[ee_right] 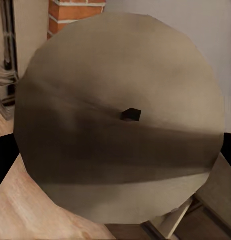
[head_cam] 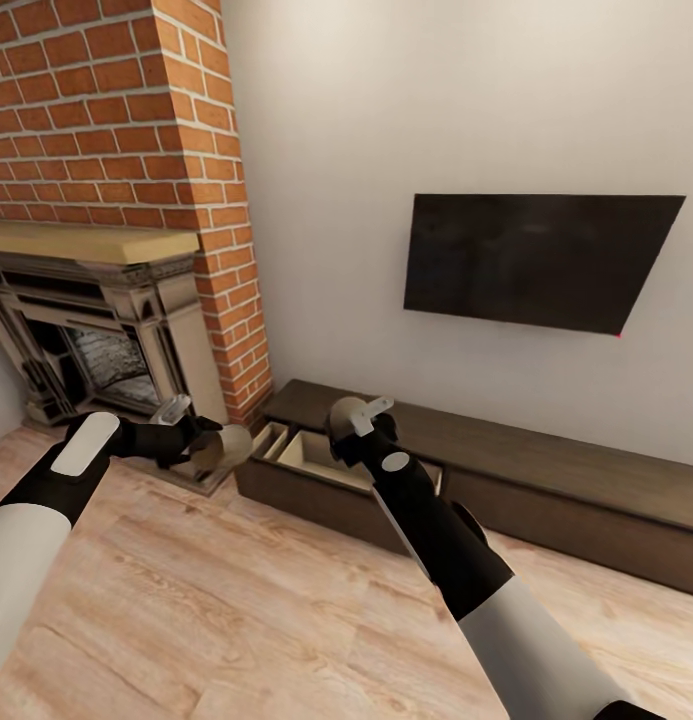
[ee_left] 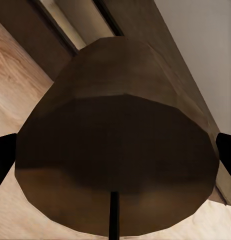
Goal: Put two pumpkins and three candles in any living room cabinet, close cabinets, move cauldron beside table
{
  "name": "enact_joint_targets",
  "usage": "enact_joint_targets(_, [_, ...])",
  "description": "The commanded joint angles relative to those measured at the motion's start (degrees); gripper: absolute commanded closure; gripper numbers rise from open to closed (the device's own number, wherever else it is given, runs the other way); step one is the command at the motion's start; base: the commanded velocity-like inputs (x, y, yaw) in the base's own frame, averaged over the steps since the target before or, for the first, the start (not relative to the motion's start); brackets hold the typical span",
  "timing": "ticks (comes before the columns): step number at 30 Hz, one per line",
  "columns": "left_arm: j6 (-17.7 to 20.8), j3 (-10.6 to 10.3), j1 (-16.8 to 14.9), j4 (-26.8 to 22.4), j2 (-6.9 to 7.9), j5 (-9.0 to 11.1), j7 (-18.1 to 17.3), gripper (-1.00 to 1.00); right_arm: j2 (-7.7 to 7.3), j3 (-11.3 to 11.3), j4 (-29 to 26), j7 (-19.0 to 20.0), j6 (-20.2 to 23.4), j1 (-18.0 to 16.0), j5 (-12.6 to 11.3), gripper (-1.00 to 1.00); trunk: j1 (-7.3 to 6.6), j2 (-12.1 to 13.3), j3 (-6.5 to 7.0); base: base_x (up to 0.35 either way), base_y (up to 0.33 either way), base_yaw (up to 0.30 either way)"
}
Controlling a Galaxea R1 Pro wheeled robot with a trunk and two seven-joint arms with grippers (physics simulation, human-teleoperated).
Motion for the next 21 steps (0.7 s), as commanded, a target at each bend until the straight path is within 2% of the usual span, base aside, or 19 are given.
enact_joint_targets(1, [-0.1, 0.0, 0.0, 0.0, 0.0, 0.3, 0.0, 1.0, 0.0, 0.0, 0.0, 0.0, 0.0, 0.0, 0.1, 1.0, 0.0, 0.0, 0.01, 0.327, 0.0, 0.0])
enact_joint_targets(8, [-0.1, 0.0, 0.0, 0.0, 0.0, 0.3, 0.0, 1.0, 0.0, 0.0, 0.0, 0.0, 0.0, 0.0, 0.1, 1.0, 0.0, 0.0, 0.1, 0.327, 0.061, -0.039])
enact_joint_targets(21, [-0.1, 0.0, 0.0, 0.0, -0.05, 0.3, 0.0, 1.0, 0.0, 0.0, 0.1, 0.0, -0.1, 0.0, 0.1, 1.0, 0.0, 0.0, 0.92, 0.321, 0.15, -0.204])
